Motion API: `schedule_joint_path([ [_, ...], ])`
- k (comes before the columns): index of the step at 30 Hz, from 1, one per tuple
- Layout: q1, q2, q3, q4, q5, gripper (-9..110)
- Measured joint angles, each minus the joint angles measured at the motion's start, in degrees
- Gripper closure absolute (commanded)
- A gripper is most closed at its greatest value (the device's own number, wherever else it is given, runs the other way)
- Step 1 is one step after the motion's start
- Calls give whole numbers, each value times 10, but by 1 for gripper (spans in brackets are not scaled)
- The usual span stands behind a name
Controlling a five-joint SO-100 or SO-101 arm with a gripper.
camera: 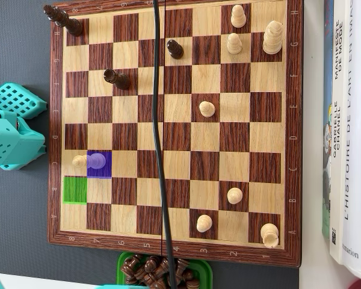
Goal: Play chess
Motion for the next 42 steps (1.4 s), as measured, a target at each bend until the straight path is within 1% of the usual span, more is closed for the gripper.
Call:
schedule_joint_path([
  [12, 0, 0, 0, 0, 0, 85],
  [15, 0, 0, 0, 21, 0, 85],
  [18, 0, 25, 0, 48, 0, 85],
  [22, -2, 113, 14, 58, 0, 85],
  [27, -11, 242, 119, 58, 0, 85],
  [34, -58, 416, 301, 58, 0, 85],
  [42, -101, 571, 456, 59, 42, 85],
])
